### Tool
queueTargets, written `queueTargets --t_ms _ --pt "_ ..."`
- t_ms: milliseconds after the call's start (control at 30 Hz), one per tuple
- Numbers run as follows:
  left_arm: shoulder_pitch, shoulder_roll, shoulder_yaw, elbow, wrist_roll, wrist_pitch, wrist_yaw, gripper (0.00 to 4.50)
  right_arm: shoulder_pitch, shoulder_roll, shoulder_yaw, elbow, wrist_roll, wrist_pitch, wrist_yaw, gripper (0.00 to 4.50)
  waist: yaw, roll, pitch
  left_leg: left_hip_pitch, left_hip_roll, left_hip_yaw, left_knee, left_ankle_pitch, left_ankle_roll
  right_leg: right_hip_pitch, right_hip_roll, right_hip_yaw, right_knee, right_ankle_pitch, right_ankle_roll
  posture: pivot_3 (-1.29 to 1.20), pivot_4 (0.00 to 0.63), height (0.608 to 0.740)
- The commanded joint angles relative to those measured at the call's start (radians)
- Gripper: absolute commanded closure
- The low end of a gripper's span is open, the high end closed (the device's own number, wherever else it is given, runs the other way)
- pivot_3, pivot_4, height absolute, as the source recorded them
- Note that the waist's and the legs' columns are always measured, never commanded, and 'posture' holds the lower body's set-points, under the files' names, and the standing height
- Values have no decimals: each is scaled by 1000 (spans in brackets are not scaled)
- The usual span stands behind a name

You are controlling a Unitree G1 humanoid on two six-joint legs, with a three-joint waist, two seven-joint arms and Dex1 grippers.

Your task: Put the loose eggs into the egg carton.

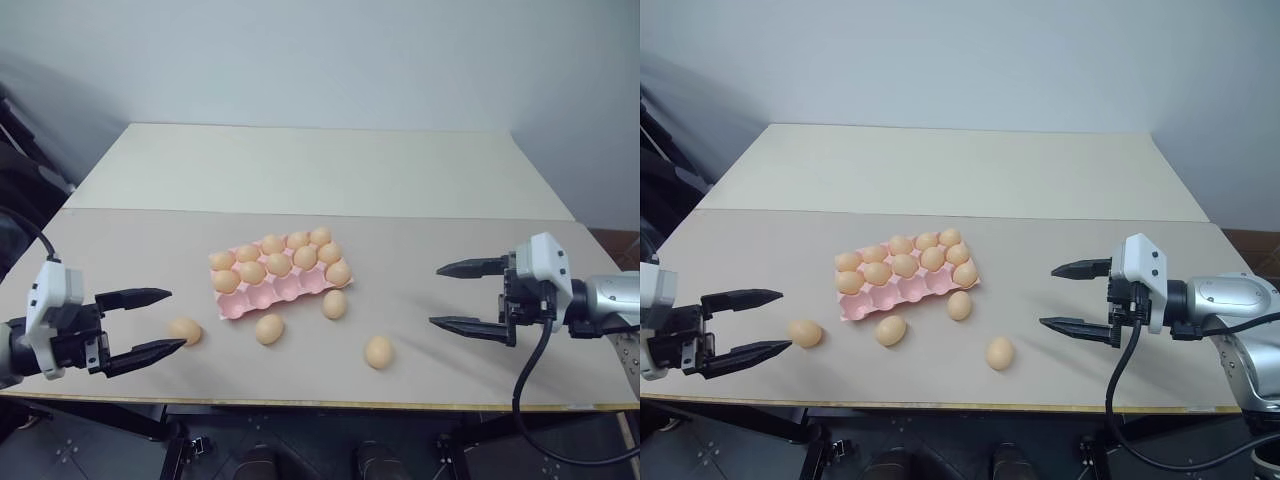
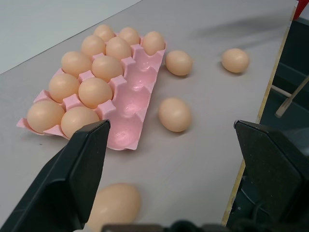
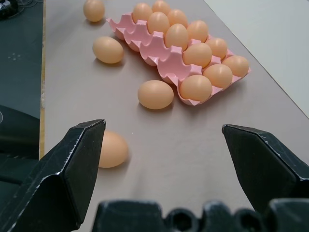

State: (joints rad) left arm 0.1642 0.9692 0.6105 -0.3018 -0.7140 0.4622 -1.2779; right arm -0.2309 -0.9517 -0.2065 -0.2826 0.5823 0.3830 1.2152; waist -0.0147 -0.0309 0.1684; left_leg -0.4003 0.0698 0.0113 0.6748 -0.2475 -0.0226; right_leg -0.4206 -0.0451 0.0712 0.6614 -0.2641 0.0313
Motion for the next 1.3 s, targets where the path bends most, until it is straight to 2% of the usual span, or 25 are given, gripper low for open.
queueTargets --t_ms 33,733,1067,1133,1300 --pt "-29 0 17 -8 -18 1 24 25 -10 0 -17 -10 7 -8 -4 0 0 0 0 0 0 0 0 0 0 0 0 0 0 0 0 0 150 740" --pt "-69 30 -28 5 -21 11 -44 25 1 -17 -33 -27 16 5 -2 0 0 0 0 0 0 0 0 0 0 0 0 0 0 0 0 0 150 740" --pt "-108 29 -95 0 -26 5 -91 25 59 -101 -30 -88 8 12 63 0 0 0 0 0 0 0 0 0 0 0 0 0 0 0 0 0 150 740" --pt "-118 29 -109 7 -25 2 -93 25 80 -104 0 -107 -30 -9 54 0 0 0 0 0 0 0 0 0 0 0 0 0 0 0 0 0 150 740" --pt "-140 27 -139 15 -22 -3 -98 25 83 -54 169 -135 -198 -70 -15 0 -4 0 0 0 0 0 0 0 0 0 0 0 0 0 0 0 150 740"
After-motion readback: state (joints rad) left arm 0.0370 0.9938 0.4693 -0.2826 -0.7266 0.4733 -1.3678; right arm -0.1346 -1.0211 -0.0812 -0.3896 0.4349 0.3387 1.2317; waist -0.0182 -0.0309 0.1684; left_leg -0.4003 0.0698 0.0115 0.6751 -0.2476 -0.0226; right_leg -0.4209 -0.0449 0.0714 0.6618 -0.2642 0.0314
